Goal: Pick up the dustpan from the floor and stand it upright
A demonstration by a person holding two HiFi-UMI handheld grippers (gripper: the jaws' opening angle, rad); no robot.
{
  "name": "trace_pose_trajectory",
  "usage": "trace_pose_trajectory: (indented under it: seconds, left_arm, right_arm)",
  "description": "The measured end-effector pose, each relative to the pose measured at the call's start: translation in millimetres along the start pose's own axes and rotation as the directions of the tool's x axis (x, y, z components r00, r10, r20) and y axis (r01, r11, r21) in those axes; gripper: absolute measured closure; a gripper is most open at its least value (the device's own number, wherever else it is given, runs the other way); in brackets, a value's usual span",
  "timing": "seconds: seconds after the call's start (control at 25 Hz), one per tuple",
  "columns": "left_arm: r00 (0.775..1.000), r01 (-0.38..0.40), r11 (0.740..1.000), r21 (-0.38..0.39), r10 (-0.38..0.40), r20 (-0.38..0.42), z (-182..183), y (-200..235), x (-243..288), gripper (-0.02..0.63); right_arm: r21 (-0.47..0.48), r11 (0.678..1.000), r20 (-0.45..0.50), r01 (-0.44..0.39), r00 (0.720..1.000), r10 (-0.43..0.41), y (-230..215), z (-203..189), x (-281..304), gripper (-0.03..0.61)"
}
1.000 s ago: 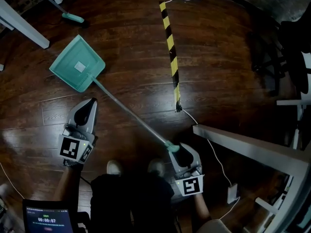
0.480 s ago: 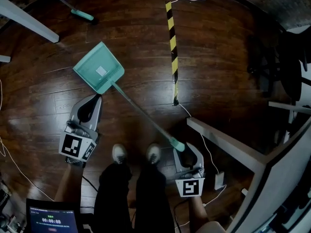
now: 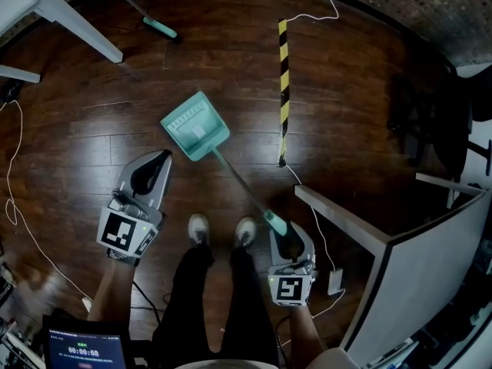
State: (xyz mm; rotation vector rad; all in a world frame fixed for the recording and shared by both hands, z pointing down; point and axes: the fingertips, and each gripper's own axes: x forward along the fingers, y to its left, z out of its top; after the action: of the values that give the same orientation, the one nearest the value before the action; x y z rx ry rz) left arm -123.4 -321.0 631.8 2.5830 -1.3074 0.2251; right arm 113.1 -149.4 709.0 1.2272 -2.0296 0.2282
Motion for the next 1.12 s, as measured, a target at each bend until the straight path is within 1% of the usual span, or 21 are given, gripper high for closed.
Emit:
trace_pose_trajectory:
  seconds: [0.12, 0.24, 0.32, 0.4, 0.52, 0.64, 0.72, 0.84, 0.88, 1.0, 1.08, 1.12]
  left_arm:
    - [1.000, -0.002, 1.000, 0.014, 0.002, 0.008, 20, 1, -19, 0.612]
    - [1.000, -0.017, 1.000, 0.022, 0.017, 0.012, 51, -1, -38, 0.612]
    - [1.000, -0.022, 0.999, 0.023, 0.022, 0.013, 67, -8, -50, 0.612]
    - [1.000, -0.023, 0.999, 0.024, 0.022, 0.020, 69, -12, -57, 0.612]
    - [0.999, -0.024, 1.000, 0.012, 0.024, 0.036, 62, -13, -62, 0.612]
    - [0.999, -0.019, 1.000, -0.010, 0.019, 0.028, 56, -17, -67, 0.612]
    - [1.000, -0.010, 1.000, -0.012, 0.010, 0.028, 68, -24, -73, 0.612]
    - [0.997, -0.002, 1.000, 0.024, 0.000, 0.078, 105, -34, -82, 0.612]
    - [0.996, 0.002, 1.000, 0.029, -0.005, 0.084, 113, -37, -83, 0.612]
    - [0.998, 0.013, 1.000, 0.016, -0.014, 0.069, 127, -45, -88, 0.612]
    - [0.998, 0.018, 0.999, 0.035, -0.020, 0.067, 136, -50, -90, 0.612]
    - [0.998, 0.021, 0.999, 0.046, -0.024, 0.063, 140, -53, -91, 0.612]
  right_arm:
    - [0.023, 1.000, 0.022, -0.021, 1.000, 0.020, 10, 28, -4, 0.417]
    - [-0.002, 0.999, 0.037, -0.045, 0.998, 0.045, 20, 66, -12, 0.420]
    - [-0.001, 0.999, 0.037, -0.054, 0.998, 0.054, 26, 83, -21, 0.423]
    - [0.017, 0.998, 0.037, -0.065, 0.997, 0.064, 33, 89, -20, 0.423]
    - [0.061, 0.995, 0.044, -0.085, 0.996, 0.083, 44, 89, -9, 0.425]
    - [0.093, 0.993, 0.058, -0.079, 0.996, 0.073, 50, 89, -3, 0.434]
    - [0.086, 0.994, 0.072, -0.071, 0.995, 0.064, 48, 100, -13, 0.451]
    - [0.085, 0.994, 0.083, -0.065, 0.995, 0.058, 40, 124, -34, 0.457]
    - [0.087, 0.994, 0.086, -0.059, 0.995, 0.051, 36, 129, -38, 0.460]
    - [0.096, 0.995, 0.097, -0.028, 0.995, 0.019, 26, 139, -46, 0.506]
    - [0.100, 0.995, 0.112, -0.012, 0.994, 0.000, 21, 148, -51, 0.553]
    - [0.102, 0.995, 0.119, -0.007, 0.993, -0.006, 19, 153, -54, 0.565]
